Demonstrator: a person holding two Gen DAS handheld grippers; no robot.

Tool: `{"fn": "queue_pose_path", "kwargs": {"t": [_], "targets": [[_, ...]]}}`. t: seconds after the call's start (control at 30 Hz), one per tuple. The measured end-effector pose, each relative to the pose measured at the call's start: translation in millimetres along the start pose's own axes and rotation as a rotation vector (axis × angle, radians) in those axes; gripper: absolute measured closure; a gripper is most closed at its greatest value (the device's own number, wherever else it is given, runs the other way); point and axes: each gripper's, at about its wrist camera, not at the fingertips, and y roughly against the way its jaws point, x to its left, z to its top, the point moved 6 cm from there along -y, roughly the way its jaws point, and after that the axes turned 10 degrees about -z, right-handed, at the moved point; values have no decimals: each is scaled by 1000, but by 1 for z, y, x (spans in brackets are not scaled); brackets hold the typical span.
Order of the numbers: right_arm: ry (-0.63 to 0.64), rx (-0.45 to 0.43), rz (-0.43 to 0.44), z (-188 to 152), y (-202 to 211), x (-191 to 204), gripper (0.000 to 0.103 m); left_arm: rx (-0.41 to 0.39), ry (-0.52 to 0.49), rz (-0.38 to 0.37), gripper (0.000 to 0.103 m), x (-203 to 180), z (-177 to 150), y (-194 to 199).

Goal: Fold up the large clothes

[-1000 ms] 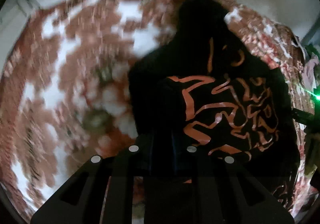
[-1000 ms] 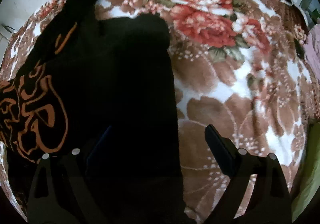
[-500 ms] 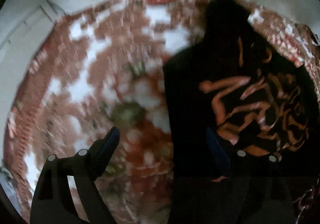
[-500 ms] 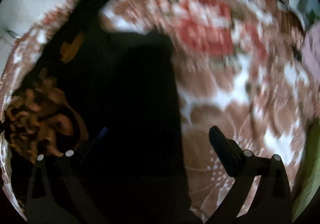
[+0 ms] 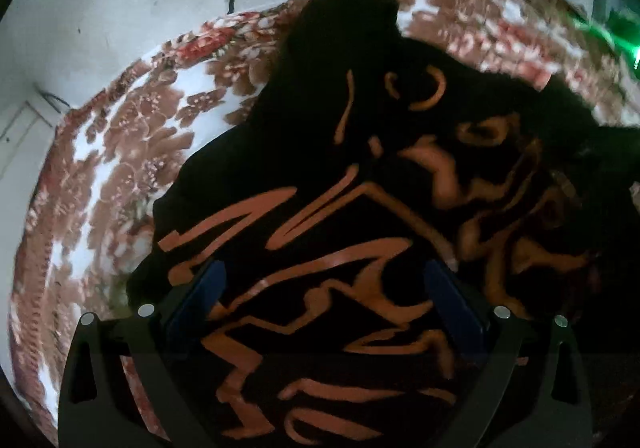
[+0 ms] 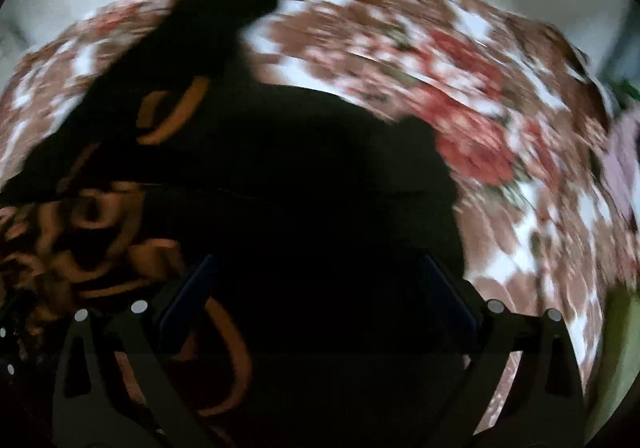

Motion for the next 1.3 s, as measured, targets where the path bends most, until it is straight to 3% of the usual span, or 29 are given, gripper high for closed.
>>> {"fn": "queue_pose_path", "kwargs": {"t": [0.07, 0.17, 0.27, 0.33, 0.4, 0.5, 0.6, 0.8, 0.97, 1.13, 1.23, 1.3], "targets": [[31, -14, -35, -5, -6, -4, 5, 42, 6, 9, 4, 13, -11, -11], [56, -10, -68, -9, -12, -16, 5, 37, -1, -28, 4, 26, -21, -12], [15, 23, -48, -10, -19, -40, 5, 47, -78, -28, 5, 24, -20, -5], [-8, 41, -11, -7, -14, -48, 5, 48, -79, -51, 5, 24, -13, 3], [-37, 22, 37, 2, 2, -53, 5, 5, -54, -73, 5, 30, 6, 22], [-59, -7, 199, 32, 28, -47, 5, -63, 28, -140, 5, 52, 46, 47], [18, -27, 236, 69, 40, -29, 5, -65, 108, -244, 5, 75, 90, 47], [93, -88, 232, 151, 34, 1, 5, -25, 47, -290, 5, 85, 167, 11], [148, -63, 257, 213, -12, 37, 5, -16, -37, -284, 5, 90, 219, -31], [211, -40, 262, 247, -66, 70, 5, 23, -94, -267, 5, 90, 259, -98], [192, -13, 333, 265, -93, 86, 5, 33, -133, -251, 5, 88, 284, -136], [162, 11, 366, 277, -112, 95, 5, 35, -137, -294, 5, 86, 302, -156]]}}
